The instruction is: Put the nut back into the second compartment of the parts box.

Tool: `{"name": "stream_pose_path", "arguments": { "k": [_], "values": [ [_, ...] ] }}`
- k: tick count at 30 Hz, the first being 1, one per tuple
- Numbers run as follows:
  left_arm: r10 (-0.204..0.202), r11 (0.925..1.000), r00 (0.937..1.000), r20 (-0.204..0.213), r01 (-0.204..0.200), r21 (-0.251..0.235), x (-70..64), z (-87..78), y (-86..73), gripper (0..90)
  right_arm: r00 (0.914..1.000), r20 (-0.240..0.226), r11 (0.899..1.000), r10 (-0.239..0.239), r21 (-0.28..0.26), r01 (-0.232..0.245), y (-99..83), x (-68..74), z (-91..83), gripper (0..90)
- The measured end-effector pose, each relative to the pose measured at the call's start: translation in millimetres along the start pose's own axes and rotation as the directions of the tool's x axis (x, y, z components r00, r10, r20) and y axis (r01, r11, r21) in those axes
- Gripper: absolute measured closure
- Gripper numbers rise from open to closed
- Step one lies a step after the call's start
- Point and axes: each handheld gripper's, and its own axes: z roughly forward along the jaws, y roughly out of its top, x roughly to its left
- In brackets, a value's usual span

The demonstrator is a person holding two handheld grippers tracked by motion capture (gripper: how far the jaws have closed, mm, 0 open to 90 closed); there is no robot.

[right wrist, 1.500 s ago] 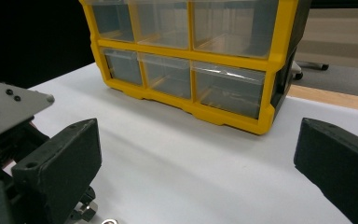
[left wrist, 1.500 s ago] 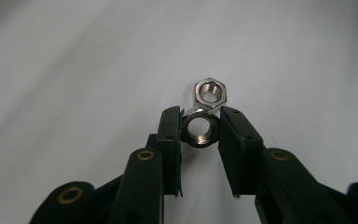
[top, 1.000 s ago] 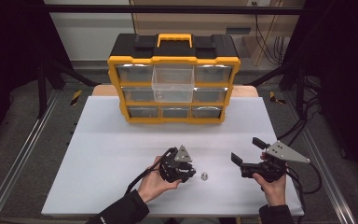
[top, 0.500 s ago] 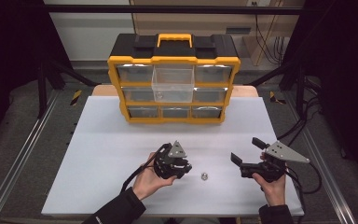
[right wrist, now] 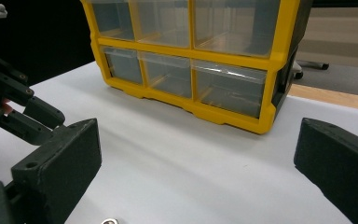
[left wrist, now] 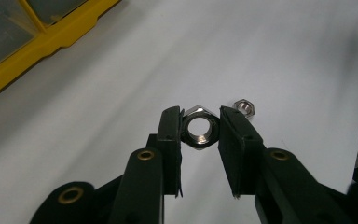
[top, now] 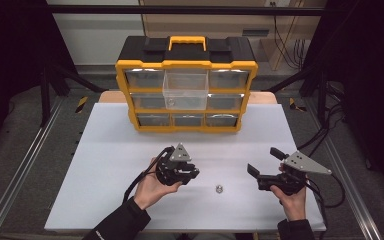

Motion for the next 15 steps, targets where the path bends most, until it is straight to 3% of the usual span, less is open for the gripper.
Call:
{"name": "stream_pose_path", "arguments": {
  "k": [6, 15],
  "values": [
    [0.008, 0.9999, 0.9999, -0.010, -0.008, -0.006, 3.0, -7.8, 2.5, 69.3, 1.0000, 0.001, 1.000, 0.003, 0.004, -0.003, -0.1, 0.4, 0.6, 1.2],
    [-0.004, 0.9976, 0.9996, -0.030, 0.002, -0.069, 11.1, -31.0, 9.8, 69.3, 1.0000, 0.001, 1.000, 0.004, 0.003, -0.004, -0.1, 0.9, 1.3, 1.1]
  ]
}}
